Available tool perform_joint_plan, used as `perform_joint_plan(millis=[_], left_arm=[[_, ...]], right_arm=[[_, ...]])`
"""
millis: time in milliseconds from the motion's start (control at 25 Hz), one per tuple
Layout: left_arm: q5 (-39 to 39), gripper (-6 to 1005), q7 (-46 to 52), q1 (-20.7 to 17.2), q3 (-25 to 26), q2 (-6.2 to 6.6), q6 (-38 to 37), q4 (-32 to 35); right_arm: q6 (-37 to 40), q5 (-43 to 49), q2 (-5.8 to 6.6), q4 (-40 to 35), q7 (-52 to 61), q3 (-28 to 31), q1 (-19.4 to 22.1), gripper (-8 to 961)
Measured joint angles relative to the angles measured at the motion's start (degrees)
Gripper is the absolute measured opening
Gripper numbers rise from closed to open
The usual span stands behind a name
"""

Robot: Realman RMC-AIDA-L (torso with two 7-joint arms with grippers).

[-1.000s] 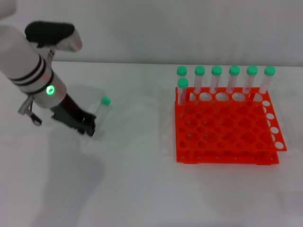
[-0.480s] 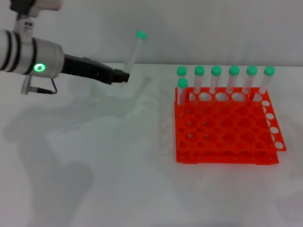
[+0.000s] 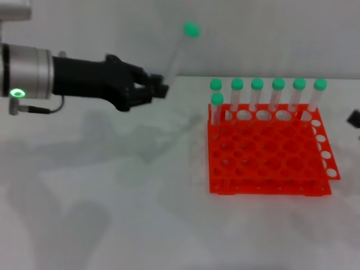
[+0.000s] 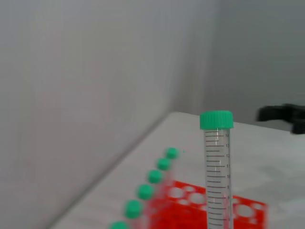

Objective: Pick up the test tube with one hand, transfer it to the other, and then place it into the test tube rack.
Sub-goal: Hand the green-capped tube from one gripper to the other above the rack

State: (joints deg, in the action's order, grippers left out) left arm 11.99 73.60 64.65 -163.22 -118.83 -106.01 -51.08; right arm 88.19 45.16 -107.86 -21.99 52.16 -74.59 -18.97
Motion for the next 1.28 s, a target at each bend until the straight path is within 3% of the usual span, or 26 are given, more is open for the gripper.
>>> perform_joint_plan(millis=[120,280,600,760,1280], left_arm=[[-3.5,186,-0.2,1.4,0.0,0.02,-0.1,2.9],[-9.2,188,1.2,4.3,0.0,-0.05,0.7,5.7],[-19.1,187,6.6,9.8,0.0,-0.12,7.3,13.5],[-19.8,186,6.8,10.9,0.0,-0.22,9.8,16.3],[-21.9,186,6.3,12.0,0.0,-0.26,15.1,23.3]], right_arm=[[0.6,5.3,-0.31,-0.2,4.3,-0.2,-2.8,709],[0.1,9.8,-1.65,0.3,7.2,-0.3,-5.8,709],[-0.6,11.5,-3.69,0.5,8.9,-0.4,-6.8,709],[-0.9,12.3,-4.48,0.5,9.8,-0.4,-7.5,709],[-2.1,12.4,-5.33,0.5,11.8,-1.1,-8.9,710]])
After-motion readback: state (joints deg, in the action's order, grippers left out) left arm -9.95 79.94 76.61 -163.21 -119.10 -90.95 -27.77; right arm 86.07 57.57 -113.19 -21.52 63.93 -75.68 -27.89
